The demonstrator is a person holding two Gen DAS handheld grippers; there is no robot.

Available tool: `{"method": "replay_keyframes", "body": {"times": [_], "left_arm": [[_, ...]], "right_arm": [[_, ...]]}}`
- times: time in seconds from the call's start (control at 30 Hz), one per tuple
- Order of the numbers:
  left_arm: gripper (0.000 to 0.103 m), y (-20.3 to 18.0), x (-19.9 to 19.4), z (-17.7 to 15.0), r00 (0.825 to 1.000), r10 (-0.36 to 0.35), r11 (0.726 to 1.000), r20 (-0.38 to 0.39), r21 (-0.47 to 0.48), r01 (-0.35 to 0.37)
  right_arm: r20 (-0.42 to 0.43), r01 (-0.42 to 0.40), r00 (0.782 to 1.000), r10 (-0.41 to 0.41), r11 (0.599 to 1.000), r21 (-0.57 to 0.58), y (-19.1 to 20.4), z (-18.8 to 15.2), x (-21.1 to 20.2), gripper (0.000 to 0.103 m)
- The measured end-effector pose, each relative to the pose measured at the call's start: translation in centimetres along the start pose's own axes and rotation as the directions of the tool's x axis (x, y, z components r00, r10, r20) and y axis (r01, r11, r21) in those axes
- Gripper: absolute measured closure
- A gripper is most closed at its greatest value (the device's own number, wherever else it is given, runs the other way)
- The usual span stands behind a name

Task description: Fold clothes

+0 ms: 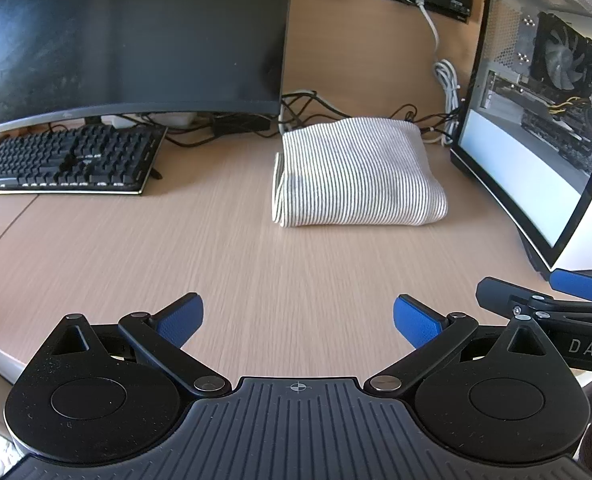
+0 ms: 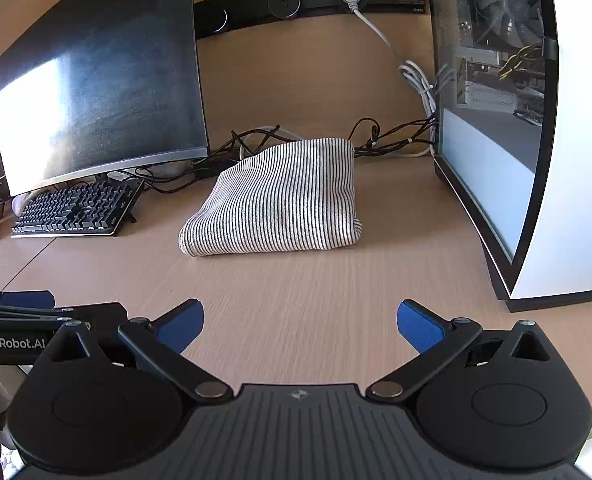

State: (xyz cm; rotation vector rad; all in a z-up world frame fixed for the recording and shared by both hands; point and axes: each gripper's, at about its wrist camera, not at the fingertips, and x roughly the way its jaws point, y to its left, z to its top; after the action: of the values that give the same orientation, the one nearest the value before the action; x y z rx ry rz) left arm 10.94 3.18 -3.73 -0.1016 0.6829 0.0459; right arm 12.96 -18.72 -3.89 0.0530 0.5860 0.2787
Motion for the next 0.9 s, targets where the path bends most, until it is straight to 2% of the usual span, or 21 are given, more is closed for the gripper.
{"method": "replay_keyframes", "body": {"times": [0.9], "left_arm": [[0.0,-0.7,1.5,0.5,1.0,0.0,1.0,-0.019,0.017,0.0]], "right_arm": [[-0.025,0.009,1.0,-0.009,1.0,0.009,-1.3,0.3,0.9,0.0]]}}
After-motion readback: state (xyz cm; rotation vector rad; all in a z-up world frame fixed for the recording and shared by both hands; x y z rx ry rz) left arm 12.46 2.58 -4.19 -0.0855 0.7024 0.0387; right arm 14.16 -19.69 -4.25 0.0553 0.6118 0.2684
